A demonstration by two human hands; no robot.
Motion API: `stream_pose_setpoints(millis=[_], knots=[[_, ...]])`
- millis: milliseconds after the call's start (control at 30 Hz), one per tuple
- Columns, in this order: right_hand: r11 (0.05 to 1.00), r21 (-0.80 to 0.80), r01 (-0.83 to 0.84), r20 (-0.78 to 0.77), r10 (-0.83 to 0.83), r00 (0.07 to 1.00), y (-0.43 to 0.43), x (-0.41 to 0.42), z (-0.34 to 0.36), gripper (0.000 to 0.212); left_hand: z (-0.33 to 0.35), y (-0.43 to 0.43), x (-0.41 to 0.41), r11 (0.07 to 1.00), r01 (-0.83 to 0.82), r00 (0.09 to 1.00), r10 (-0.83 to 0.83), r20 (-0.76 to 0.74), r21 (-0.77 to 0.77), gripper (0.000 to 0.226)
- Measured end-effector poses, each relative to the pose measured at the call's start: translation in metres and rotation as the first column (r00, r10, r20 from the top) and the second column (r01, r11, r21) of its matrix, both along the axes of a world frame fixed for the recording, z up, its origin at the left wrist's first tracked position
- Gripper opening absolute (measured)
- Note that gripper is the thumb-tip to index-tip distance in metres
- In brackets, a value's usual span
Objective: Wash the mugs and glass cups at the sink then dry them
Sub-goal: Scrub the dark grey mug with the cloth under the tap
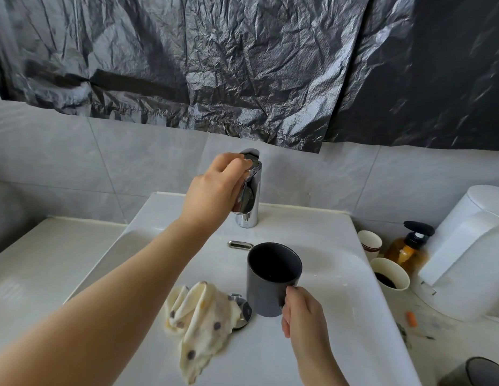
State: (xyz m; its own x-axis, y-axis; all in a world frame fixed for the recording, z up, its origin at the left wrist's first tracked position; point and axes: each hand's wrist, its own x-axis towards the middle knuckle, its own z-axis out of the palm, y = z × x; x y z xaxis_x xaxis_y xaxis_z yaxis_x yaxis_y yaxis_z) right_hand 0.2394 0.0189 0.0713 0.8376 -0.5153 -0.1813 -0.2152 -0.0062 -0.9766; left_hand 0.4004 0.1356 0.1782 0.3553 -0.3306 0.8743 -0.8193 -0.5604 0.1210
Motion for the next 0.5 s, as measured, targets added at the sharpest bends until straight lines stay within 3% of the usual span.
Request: stream_pose_setpoints(millis=[500], knots=[[1.000,-0.020,0.014,-0.009,-0.014,1.000,0.0000,0.0007,-0.0003,0.040,0.0084,-0.0039,0.0023,1.000,0.000,0.996,0.000,-0.091,-0.002,0.022]])
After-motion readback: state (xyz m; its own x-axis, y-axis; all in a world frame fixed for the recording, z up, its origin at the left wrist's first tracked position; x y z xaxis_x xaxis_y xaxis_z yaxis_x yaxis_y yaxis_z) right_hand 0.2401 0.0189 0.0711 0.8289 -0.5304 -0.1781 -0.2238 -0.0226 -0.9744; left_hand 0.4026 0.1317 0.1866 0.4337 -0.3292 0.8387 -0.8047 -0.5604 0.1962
